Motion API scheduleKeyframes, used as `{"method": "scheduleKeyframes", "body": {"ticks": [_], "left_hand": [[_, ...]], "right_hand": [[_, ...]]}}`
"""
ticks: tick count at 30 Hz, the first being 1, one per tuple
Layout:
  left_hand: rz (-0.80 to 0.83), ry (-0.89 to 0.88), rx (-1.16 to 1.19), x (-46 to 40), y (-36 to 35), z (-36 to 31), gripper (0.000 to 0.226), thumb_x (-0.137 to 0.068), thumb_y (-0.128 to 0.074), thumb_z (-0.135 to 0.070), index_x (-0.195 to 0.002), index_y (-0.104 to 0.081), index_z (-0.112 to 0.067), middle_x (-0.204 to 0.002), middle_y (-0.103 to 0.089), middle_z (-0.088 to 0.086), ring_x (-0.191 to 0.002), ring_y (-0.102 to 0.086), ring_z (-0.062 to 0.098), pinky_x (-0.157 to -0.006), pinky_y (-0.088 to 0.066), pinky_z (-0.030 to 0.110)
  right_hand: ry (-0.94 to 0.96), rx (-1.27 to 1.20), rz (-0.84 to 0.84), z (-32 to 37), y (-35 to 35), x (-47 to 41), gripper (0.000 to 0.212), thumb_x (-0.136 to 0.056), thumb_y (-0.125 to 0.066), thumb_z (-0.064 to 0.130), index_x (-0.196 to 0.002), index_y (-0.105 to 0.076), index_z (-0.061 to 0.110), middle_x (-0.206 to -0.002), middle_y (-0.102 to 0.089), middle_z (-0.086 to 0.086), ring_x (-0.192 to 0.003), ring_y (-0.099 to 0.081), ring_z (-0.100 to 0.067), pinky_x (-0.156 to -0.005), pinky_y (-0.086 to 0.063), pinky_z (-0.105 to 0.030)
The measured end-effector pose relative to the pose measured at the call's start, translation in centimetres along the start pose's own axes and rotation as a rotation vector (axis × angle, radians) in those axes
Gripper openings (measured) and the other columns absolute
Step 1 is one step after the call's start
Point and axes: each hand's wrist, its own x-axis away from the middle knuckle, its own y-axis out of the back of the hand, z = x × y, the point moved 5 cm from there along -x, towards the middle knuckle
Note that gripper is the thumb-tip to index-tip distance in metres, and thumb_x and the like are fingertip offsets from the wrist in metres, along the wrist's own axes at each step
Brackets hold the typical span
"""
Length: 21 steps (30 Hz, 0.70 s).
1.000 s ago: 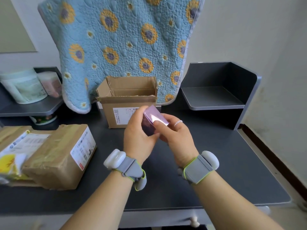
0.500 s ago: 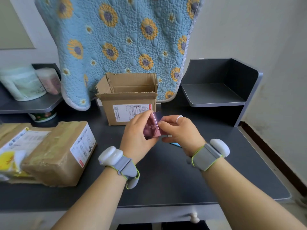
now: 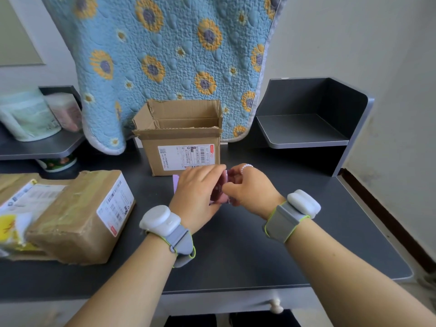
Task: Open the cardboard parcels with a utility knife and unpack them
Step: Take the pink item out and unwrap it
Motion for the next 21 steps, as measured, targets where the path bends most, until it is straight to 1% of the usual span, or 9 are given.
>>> {"method": "scheduleKeyframes", "body": {"ticks": [3, 6, 8, 11, 13, 15, 17, 19, 21], "left_hand": [[-0.017, -0.027, -0.013, 0.1, 0.1, -0.1, 0.055, -0.07, -0.076, -0.022, -0.12, -0.054, -0.014, -0.117, -0.061, 0.005, -0.11, -0.053, 0.027, -0.094, -0.037, 0.036], [-0.018, -0.036, -0.012, 0.2, 0.0, -0.1, 0.051, -0.07, -0.073, -0.019, -0.118, -0.056, -0.013, -0.114, -0.062, 0.005, -0.106, -0.053, 0.028, -0.092, -0.036, 0.037], [-0.016, -0.026, 0.003, 0.2, -0.1, 0.1, 0.052, -0.072, -0.072, -0.02, -0.12, -0.054, -0.014, -0.115, -0.061, 0.004, -0.108, -0.053, 0.028, -0.094, -0.035, 0.039], [0.002, 0.01, 0.03, 0.1, -0.3, 0.6, 0.055, -0.073, -0.073, -0.023, -0.123, -0.051, -0.016, -0.121, -0.059, 0.002, -0.113, -0.05, 0.026, -0.101, -0.031, 0.042], [-0.006, 0.029, 0.053, 0.0, -0.2, 0.8, 0.054, -0.072, -0.073, -0.022, -0.122, -0.052, -0.017, -0.12, -0.059, 0.002, -0.112, -0.05, 0.026, -0.102, -0.031, 0.043], [-0.046, 0.057, 0.098, 0.1, 0.1, 1.1, 0.054, -0.07, -0.075, -0.018, -0.119, -0.054, -0.015, -0.117, -0.06, 0.003, -0.109, -0.051, 0.026, -0.102, -0.032, 0.045], [-0.099, 0.083, 0.155, 0.2, 0.6, 1.5, 0.057, -0.066, -0.077, -0.014, -0.118, -0.054, -0.014, -0.115, -0.06, 0.004, -0.106, -0.05, 0.024, -0.097, -0.036, 0.04], [-0.122, 0.107, 0.196, 0.3, 0.9, 1.7, 0.061, -0.063, -0.08, -0.014, -0.118, -0.054, -0.014, -0.116, -0.059, 0.003, -0.107, -0.049, 0.022, -0.093, -0.038, 0.035], [-0.15, 0.138, 0.228, 0.3, 1.1, 1.8, 0.064, -0.062, -0.081, -0.015, -0.119, -0.053, -0.014, -0.115, -0.057, 0.003, -0.106, -0.052, 0.024, -0.092, -0.041, 0.035]], "right_hand": [[0.019, 0.11, -0.049, 0.3, -0.2, 0.0, 0.027, -0.076, -0.055, 0.014, -0.103, -0.057, 0.008, -0.09, -0.068, -0.01, -0.081, -0.065, -0.028, -0.074, -0.056, -0.039], [0.031, 0.235, -0.083, 0.4, -0.3, 0.1, 0.02, -0.08, -0.048, 0.012, -0.096, -0.058, 0.006, -0.084, -0.06, -0.007, -0.074, -0.057, -0.025, -0.064, -0.046, -0.028], [0.015, 0.214, -0.058, 0.3, -0.3, 0.1, 0.017, -0.08, -0.045, 0.009, -0.093, -0.056, 0.005, -0.089, -0.061, -0.01, -0.075, -0.058, -0.028, -0.066, -0.047, -0.03], [0.016, 0.155, -0.018, 0.5, -0.2, 0.0, 0.015, -0.083, -0.042, 0.008, -0.093, -0.053, 0.003, -0.114, -0.06, -0.011, -0.079, -0.062, -0.034, -0.073, -0.051, -0.036], [0.029, 0.087, -0.011, 0.5, -0.1, -0.1, 0.017, -0.086, -0.041, 0.007, -0.099, -0.051, 0.008, -0.12, -0.057, -0.01, -0.08, -0.062, -0.034, -0.077, -0.052, -0.039], [0.019, -0.033, -0.039, 0.4, 0.3, -0.2, 0.038, -0.086, -0.037, 0.002, -0.121, -0.047, 0.012, -0.112, -0.058, -0.009, -0.08, -0.065, -0.033, -0.075, -0.057, -0.041], [-0.008, -0.184, -0.081, 0.2, 0.9, -0.3, 0.051, -0.087, -0.032, -0.001, -0.134, -0.04, 0.015, -0.104, -0.057, -0.006, -0.079, -0.067, -0.034, -0.07, -0.059, -0.043], [-0.008, -0.292, -0.107, 0.1, 1.2, -0.4, 0.051, -0.088, -0.032, 0.003, -0.136, -0.039, 0.02, -0.098, -0.058, -0.002, -0.077, -0.068, -0.03, -0.065, -0.06, -0.043], [0.028, -0.347, -0.101, 0.4, 1.0, -0.2, 0.045, -0.089, -0.042, 0.02, -0.133, -0.042, 0.024, -0.089, -0.062, 0.002, -0.075, -0.067, -0.021, -0.063, -0.061, -0.041]]}}
